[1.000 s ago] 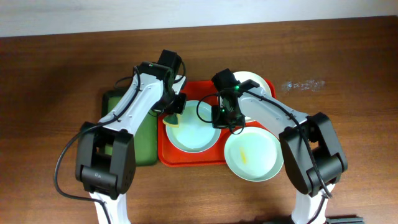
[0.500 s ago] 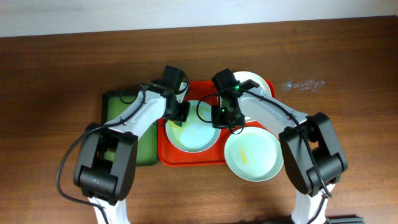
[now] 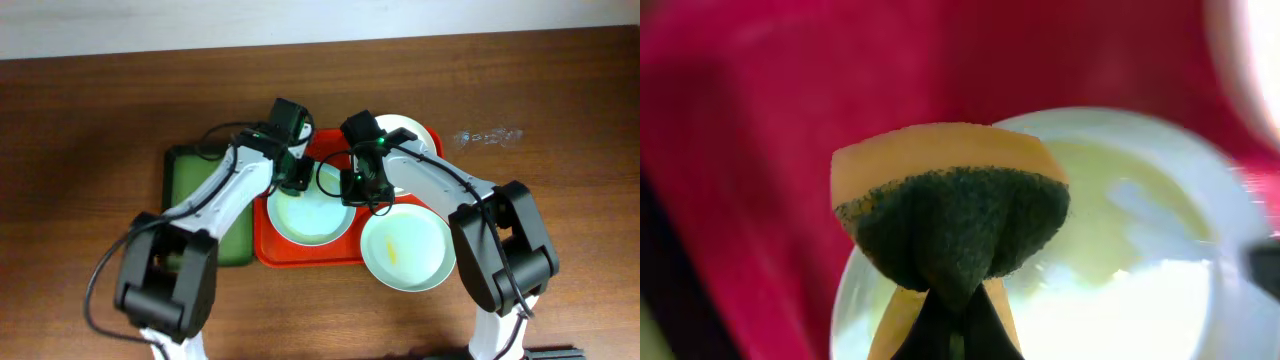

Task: Clean dirty plates on tray and stack at the side
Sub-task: 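Scrub the light-blue plate with the sponge while the right gripper holds the rim, then carry the sponge back and lower it onto the green tray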

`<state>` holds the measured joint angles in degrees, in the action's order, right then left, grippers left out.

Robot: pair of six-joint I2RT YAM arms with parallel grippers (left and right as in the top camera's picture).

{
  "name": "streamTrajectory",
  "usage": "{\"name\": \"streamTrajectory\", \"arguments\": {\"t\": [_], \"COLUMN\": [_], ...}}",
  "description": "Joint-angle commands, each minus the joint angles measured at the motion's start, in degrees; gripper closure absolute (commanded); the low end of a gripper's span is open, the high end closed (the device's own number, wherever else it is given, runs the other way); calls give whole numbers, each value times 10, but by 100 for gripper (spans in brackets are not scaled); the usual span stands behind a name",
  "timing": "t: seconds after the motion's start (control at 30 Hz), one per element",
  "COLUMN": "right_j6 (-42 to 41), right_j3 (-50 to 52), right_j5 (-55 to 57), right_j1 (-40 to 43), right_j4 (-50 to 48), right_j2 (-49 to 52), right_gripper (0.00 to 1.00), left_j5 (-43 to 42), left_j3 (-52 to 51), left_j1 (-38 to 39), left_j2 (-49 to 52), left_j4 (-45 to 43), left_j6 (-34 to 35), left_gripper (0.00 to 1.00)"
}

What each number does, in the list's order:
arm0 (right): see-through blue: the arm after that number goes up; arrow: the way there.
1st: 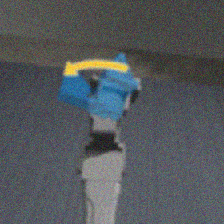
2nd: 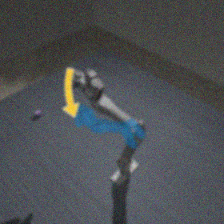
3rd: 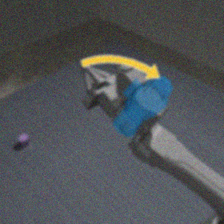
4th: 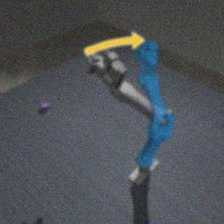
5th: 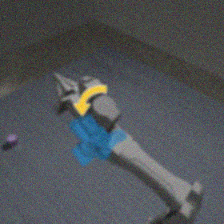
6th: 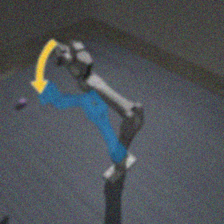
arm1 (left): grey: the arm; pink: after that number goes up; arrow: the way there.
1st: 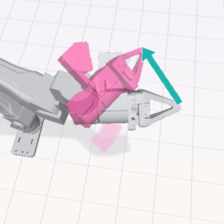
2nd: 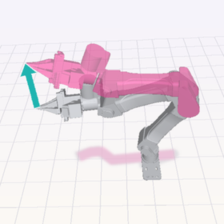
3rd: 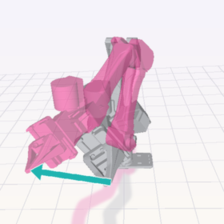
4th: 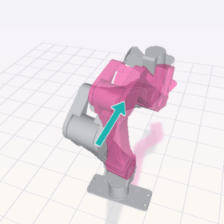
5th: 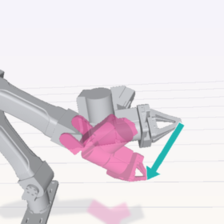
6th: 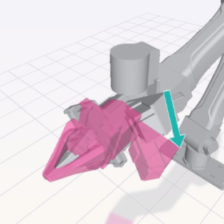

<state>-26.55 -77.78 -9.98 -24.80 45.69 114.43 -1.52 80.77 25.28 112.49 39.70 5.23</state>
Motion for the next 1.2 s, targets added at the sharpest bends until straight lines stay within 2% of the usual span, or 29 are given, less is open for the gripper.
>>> {"name": "streamTrajectory", "arguments": {"t": [0.0, 0.03, 0.07, 0.1, 0.13, 0.17, 0.2, 0.23, 0.3, 0.43, 0.47, 0.5, 0.57, 0.7, 0.77, 0.83, 0.9, 0.97, 1.07, 1.17], "right_j6": [2, 2, 2, 2, 2, 2, 2, 2, 2, 2, 2, 2, 2, 2, 2, 2, 2, 2, 2, 2], "right_j3": [-4, -4, -4, -4, -4, -4, -4, -4, -4, -4, -4, -4, -4, -4, -4, -4, -4, -4, -4, -4], "right_j5": [1, 1, 1, 1, 1, 1, 1, 1, 1, 1, 1, 1, 1, 1, 1, 1, 1, 1, 1, 1], "right_j1": [-3, -3, -3, -3, -3, -3, -3, -3, -3, -3, -3, -3, -3, -3, -3, -3, -3, -3, -3, -3], "right_j4": [-3, -3, -3, -3, -3, -3, -3, -3, -3, -3, -3, -3, -3, -3, -3, -3, -3, -3, -3, -3], "right_j2": [3, 3, 3, 3, 3, 3, 3, 3, 3, 3, 3, 3, 3, 3, 3, 3, 3, 3, 3, 3], "right_gripper": [96, 96, 96, 96, 96, 96, 96, 96, 96, 96, 96, 96, 96, 96, 96, 96, 96, 96, 96, 96], "left_j5": [28, 11, -49, -162, -228, -247, -224, -188, -79, 10, 9, 4, -89, -245, -274, -231, -102, -23, 90, 108], "left_j3": [-2, -2, -2, 7, 35, 64, 108, 129, 136, 39, 1, -23, -55, -57, -30, 11, 38, 39, 36, 35], "left_j1": [1, 2, 2, 2, 0, -3, -10, -14, -12, -5, -5, -3, 1, 12, 2, -17, -43, -60, -91, -149], "left_j2": [74, 93, 95, 89, 82, 75, 61, 50, 47, 48, 48, 48, 48, 47, 20, -35, -102, -143, -147, -147], "left_j4": [-12, -9, 2, 30, 84, 136, 193, 199, 186, 94, 59, 40, 39, 59, 94, 127, 157, 178, 227, 242], "left_j6": [6, 16, 15, -34, -64, -71, -71, -68, -6, 40, 47, 47, 45, 2, -2, -10, -5, -4, 65, 94], "left_gripper": [100, 100, 100, 100, 100, 100, 100, 100, 100, 100, 100, 100, 100, 100, 100, 100, 100, 100, 100, 100]}}
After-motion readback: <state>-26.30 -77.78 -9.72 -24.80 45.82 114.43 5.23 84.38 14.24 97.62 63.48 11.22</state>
